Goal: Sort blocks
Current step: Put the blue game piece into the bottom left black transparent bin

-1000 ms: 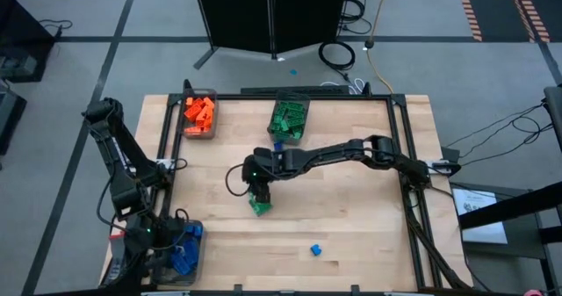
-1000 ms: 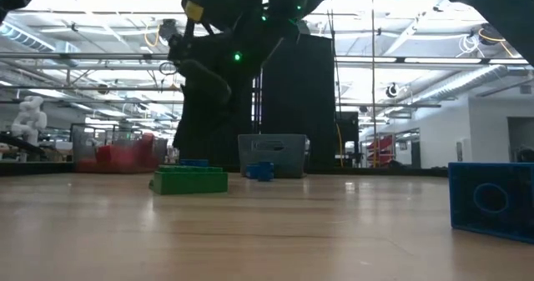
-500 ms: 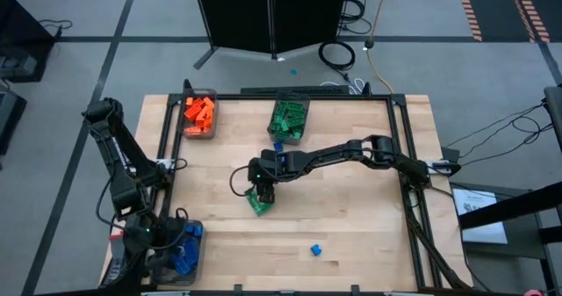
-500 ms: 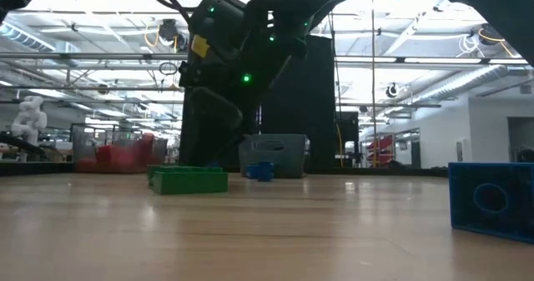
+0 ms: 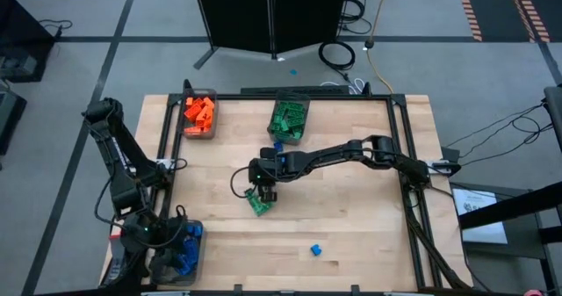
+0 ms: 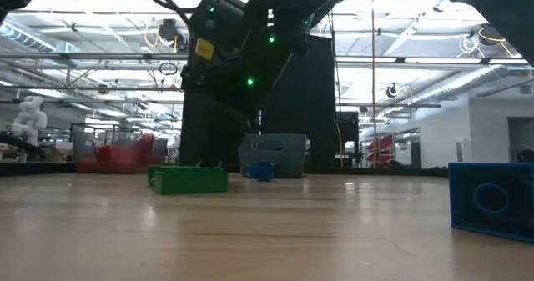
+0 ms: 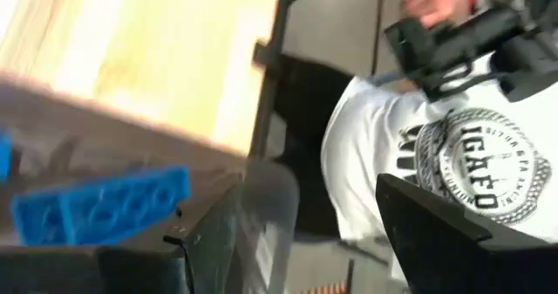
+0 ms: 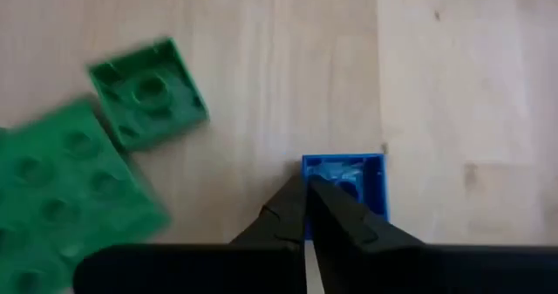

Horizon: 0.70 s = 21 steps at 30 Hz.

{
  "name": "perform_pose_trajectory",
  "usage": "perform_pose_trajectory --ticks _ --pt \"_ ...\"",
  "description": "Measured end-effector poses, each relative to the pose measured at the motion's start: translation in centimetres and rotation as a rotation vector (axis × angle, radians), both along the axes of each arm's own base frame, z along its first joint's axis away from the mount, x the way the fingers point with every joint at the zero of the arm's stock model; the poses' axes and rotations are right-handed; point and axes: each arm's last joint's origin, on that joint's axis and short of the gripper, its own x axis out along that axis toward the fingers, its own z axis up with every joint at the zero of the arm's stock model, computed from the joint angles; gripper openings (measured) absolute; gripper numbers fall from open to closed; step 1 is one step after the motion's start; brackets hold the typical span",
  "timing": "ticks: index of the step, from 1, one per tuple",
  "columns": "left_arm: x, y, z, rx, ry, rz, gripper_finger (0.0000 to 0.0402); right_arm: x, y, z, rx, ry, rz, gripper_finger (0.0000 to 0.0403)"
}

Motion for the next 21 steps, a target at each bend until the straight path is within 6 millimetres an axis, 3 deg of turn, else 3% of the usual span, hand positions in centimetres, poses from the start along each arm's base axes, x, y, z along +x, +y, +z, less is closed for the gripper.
perform_pose_trajectory --ticks 7,13,21 --pt "1.5 0.1 1.1 0.049 -0.265 0.075 0.0263 0.2 0.1 1.6 -0.055 0.043 0.032 0.0011" --pt "2.0 0.3 1.3 0.107 -0.344 0.072 0.0263 0.4 0.3 3.7 -0.068 0.061 0.054 0.0037" --pt "2.8 1.3 1.1 0.392 -0.51 0.1 0.0263 0.5 1.3 5.6 -0.093 0.071 0.116 0.0032"
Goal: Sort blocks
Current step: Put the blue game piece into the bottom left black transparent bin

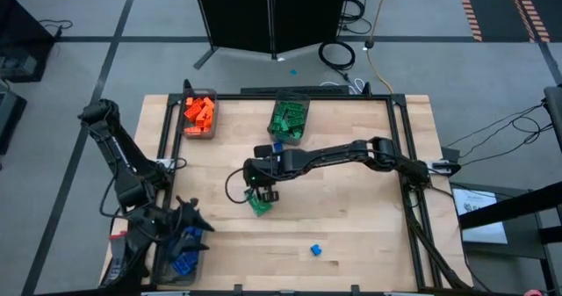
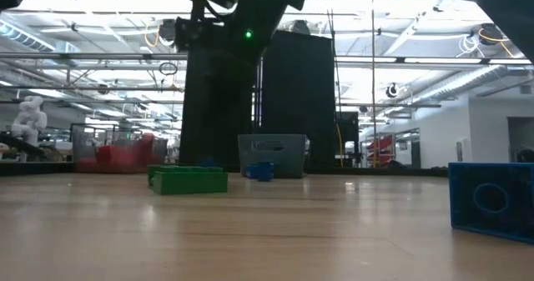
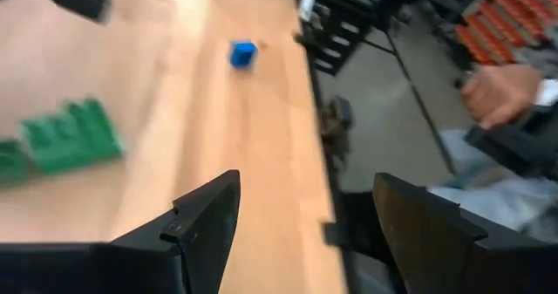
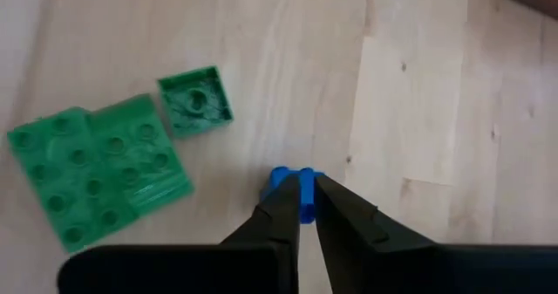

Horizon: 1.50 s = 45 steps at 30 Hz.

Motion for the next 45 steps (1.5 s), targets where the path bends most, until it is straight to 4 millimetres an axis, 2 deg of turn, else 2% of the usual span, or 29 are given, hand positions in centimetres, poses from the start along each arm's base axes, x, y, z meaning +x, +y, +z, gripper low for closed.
perform_pose_trajectory --ticks 2,5,14,18,22,26,30,33,38,39,45 --pt "0.1 0.2 -0.1 0.041 -0.011 0.016 0.0263 -0.2 -0.2 0.0 0.026 0.017 -0.015 0.0047" --pt "0.3 0.4 -0.1 0.074 -0.017 0.013 0.0263 -0.4 -0.8 -0.2 0.074 0.048 -0.024 0.0091" --pt "0.2 0.5 -0.3 0.1 -0.014 0.015 0.0263 0.3 -1.7 0.0 0.152 -0.028 -0.043 0.0278" --pt "0.2 0.5 -0.3 0.1 -0.014 0.013 0.0263 0.6 -1.9 -1.1 0.16 -0.023 -0.066 0.0332" --pt "0.2 0.5 -0.3 0.1 -0.014 0.013 0.0263 1.0 -2.0 -3.3 0.159 0.024 -0.074 0.0354" --pt "0.2 0.4 -0.3 0.101 -0.013 0.013 0.0263 1.0 -2.4 -5.1 0.159 0.074 -0.091 0.0352" --pt "0.2 0.5 -0.3 0.102 -0.014 0.015 0.0263 1.0 -3.0 -5.0 0.097 0.067 -0.13 0.0322" --pt "0.2 0.5 -0.3 0.109 -0.021 0.023 0.0263 1.0 -3.3 -5.0 0.055 0.066 -0.141 0.0269" --pt "0.3 0.6 -0.3 0.128 -0.038 0.057 0.0263 1.0 -3.5 -4.9 0.041 0.075 -0.109 0.0124" --pt "0.3 0.7 -0.3 0.136 -0.041 0.066 0.0263 0.9 -3.5 -4.9 0.036 0.079 -0.1 0.0107" --pt "0.3 0.9 -0.3 0.232 -0.089 0.112 0.0263 0.9 -3.3 -4.9 0.017 0.086 -0.065 0.0107"
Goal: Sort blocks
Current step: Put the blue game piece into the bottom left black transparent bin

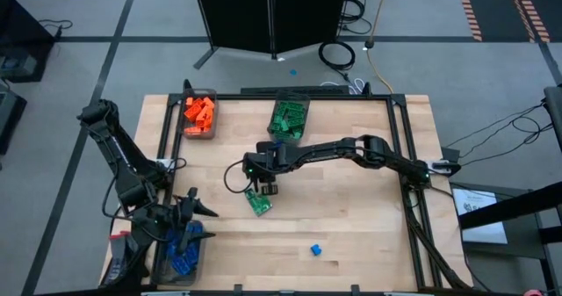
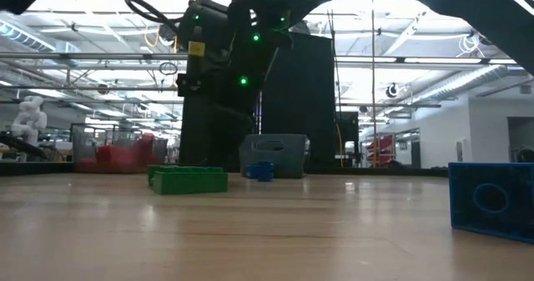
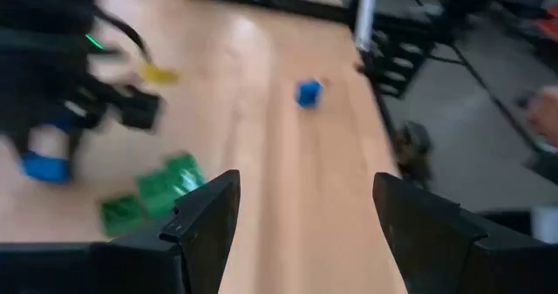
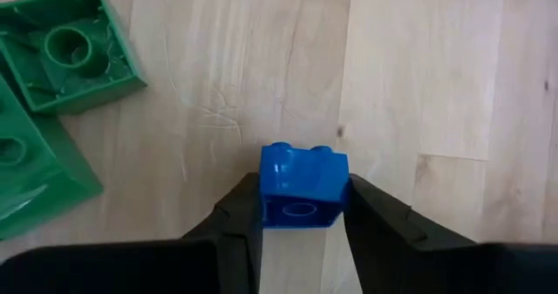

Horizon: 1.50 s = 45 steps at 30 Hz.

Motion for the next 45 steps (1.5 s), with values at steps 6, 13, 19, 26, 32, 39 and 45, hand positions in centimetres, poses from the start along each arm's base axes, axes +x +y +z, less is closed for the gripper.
perform_pose_trajectory --ticks 6,13,19,26,32,39,45 --pt "0.1 1.0 0.1 0.195 -0.122 0.203 0.0263 -0.7 1.3 2.7 -0.074 -0.02 0.012 0.0107" --pt "0.5 3.5 -1.1 0.599 -0.109 0.381 0.0263 -2.9 4.5 12.1 -0.094 -0.256 0.123 0.0107" --pt "2.6 4.6 -1.5 0.905 -0.024 0.43 0.0263 -5.9 7.4 19.9 -0.056 -0.512 0.279 0.0107" --pt "5.4 4.4 -1.9 1.24 0.099 0.342 0.0263 -6.6 8.8 21.0 -0.023 -0.554 0.371 0.0107" --pt "7.1 3.0 -2.0 1.456 0.135 0.226 0.0262 -6.4 8.8 20.4 -0.024 -0.524 0.367 0.0107" --pt "7.7 1.6 -1.7 1.588 0.12 0.141 0.0232 -6.5 9.3 20.5 -0.027 -0.527 0.387 0.0107" --pt "7.8 0.8 -0.7 1.693 0.076 0.055 0.0224 -6.8 9.2 20.1 -0.01 -0.487 0.368 0.0107"
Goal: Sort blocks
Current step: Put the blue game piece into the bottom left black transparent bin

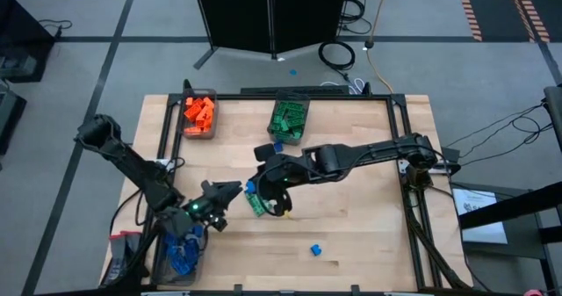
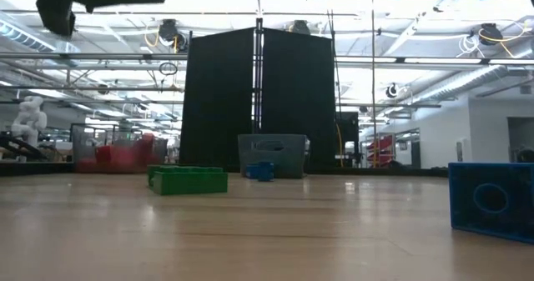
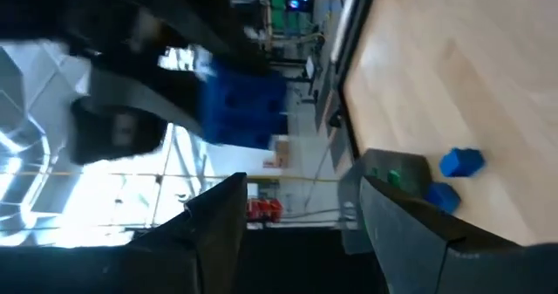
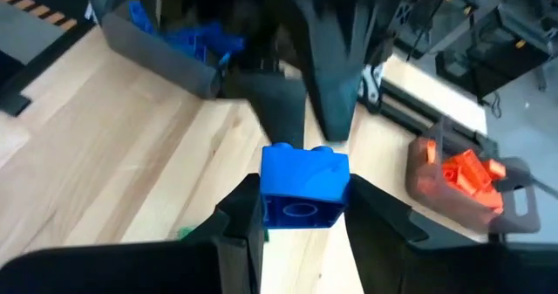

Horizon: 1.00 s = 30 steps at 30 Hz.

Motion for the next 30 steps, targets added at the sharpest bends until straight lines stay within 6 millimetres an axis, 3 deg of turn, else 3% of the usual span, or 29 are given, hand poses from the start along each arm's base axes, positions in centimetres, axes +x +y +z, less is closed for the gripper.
perform_pose_trajectory --ticks 8,13,30 --pt "0.3 -0.4 2.1 -0.011 -0.09 -0.09 0.0224 0.0 0.1 0.0 0.013 0.006 0.021 0.0107" --pt "0.4 -0.6 2.0 -0.005 -0.084 -0.191 0.0224 0.1 0.1 0.2 0.002 -0.019 0.032 0.0107" --pt "1.3 0.1 2.5 0.263 -0.003 -0.243 0.0224 0.4 0.3 0.5 0.042 -0.062 0.108 0.0107"
